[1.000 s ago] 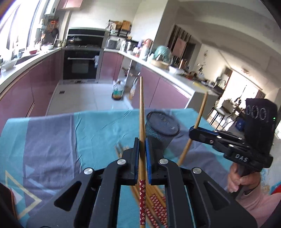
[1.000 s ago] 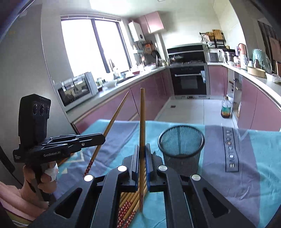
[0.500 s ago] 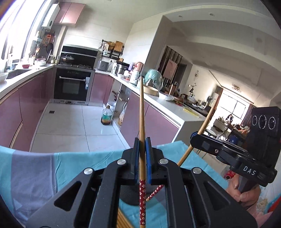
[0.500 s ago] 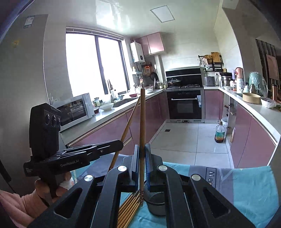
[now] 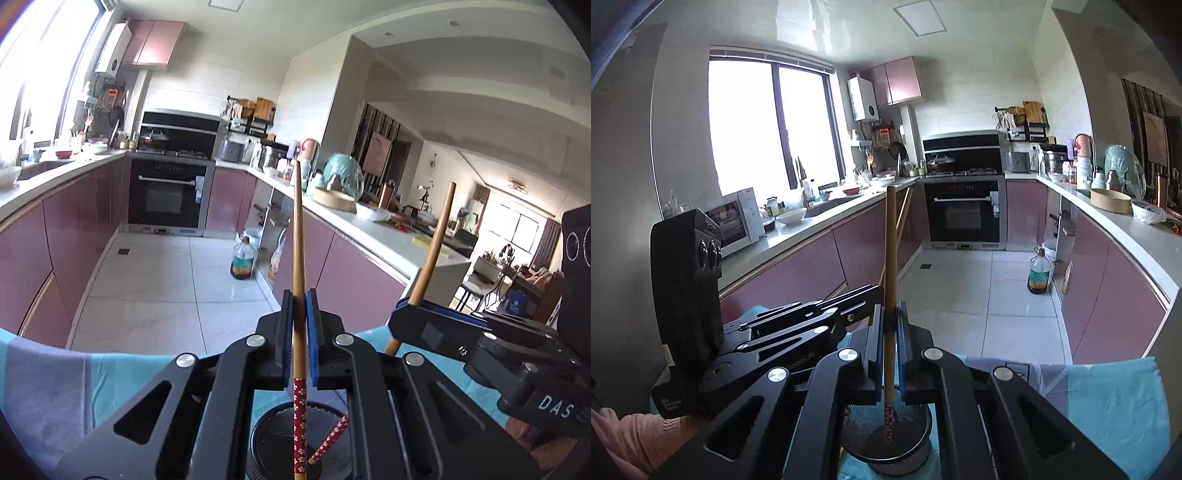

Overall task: Organize utensils
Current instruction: 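Lift both held chopsticks upright and carry them over the black mesh cup, then open the left tool over the cup while the right tool releases its chopstick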

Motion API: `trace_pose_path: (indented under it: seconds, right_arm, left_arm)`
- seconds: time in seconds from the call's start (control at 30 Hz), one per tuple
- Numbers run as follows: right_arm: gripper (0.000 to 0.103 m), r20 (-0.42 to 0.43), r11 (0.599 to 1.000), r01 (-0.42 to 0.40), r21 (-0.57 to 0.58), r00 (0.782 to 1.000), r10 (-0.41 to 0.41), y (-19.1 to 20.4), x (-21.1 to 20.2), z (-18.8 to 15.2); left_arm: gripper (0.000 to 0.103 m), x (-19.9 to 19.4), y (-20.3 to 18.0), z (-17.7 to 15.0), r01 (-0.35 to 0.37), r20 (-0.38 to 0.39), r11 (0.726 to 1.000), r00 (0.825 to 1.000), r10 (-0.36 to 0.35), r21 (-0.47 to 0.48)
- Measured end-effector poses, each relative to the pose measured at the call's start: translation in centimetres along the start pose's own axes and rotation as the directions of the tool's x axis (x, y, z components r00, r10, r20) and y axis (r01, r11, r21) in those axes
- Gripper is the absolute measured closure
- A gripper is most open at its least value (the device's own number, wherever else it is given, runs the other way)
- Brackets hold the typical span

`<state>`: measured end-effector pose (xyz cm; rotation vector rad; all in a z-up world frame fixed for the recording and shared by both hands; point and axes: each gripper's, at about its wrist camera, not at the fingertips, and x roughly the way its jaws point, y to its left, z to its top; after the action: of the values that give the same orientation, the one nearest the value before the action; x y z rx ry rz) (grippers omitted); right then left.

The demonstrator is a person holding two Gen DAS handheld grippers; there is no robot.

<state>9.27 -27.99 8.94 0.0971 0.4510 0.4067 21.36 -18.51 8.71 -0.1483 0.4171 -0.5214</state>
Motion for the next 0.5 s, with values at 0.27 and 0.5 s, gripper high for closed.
trace_pose_path:
  seconds: [0.27,0.5]
  right_arm:
    - [0.096,-0.159,0.998,-0.009,0.056,0.987,0.018,-1.0,3.9,-2.3]
    - [0.075,-0.171,0.995,0.061,0.085,0.984,-0.045,-1.7,5.1,-2.5]
  left_arm:
    - [0.095,2.6,1.4,-4.1,-0.037,-0.083,0.999,0.996,0.040,0.031]
    - [0.078,2.4,3.0,-4.8,-0.074,-0.110,0.994,0.991,0.082,0.077]
